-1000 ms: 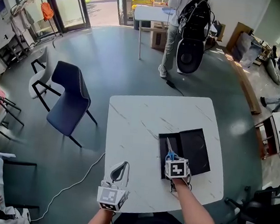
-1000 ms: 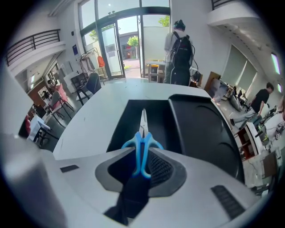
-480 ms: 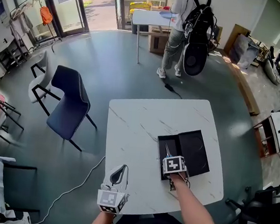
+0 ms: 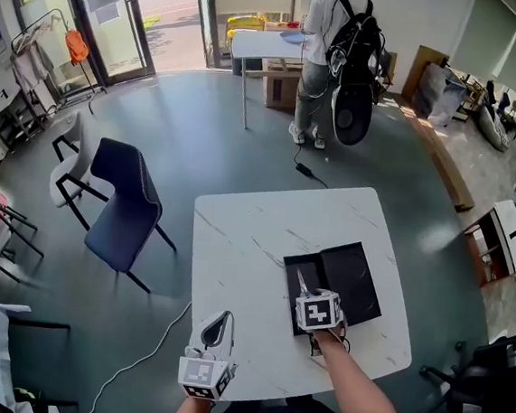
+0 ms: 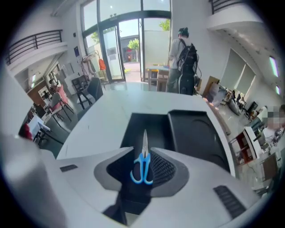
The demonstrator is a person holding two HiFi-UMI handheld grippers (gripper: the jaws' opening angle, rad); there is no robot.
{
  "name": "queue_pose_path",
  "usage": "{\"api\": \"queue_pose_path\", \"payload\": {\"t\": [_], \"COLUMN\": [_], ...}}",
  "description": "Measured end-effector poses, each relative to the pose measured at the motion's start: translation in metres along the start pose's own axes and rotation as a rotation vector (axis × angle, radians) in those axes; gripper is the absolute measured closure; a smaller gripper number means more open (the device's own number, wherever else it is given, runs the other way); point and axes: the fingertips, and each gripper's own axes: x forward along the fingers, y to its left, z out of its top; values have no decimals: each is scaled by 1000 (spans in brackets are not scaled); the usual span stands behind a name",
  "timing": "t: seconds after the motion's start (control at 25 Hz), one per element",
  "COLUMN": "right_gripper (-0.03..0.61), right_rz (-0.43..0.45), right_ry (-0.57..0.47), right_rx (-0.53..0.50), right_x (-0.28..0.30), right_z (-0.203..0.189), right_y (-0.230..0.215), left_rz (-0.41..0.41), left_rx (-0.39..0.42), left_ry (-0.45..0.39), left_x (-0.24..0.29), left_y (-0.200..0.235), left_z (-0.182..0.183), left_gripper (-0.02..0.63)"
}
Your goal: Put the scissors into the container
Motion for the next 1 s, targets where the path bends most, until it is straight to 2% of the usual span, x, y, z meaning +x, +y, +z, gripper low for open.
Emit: {"api": "queue_pose_path", "payload": {"t": [0.28,0.48,0.64,0.76,0.88,1.0], "right_gripper": [570,572,572,572,572,574], "right_rz": [17,22,44,55,49,54], "right_ry": [-338,-609,-822,-905,-945,-965], "right_rx": [-27,-70,-80,-89,-100,-108], "right_x": [-97,-160,-208,-230,-243,-250], "right_z": [57,79,81,79,80,78], "right_y": [9,12,24,26,22,19], "left_rz": [-17,-48,-42,-45,-40,-24], "left_rx": [13,20,-41,-22,-17,22], "left_ry": [-43,-74,-49,-62,-85,-99], "left_x": [-2,0,-6,-9,-11,-14], "left_y": [-20,-38,-41,-42,-48,-52], "left_z": [23,42,52,51,62,69], "left_gripper": [604,604,604,604,606,604]}}
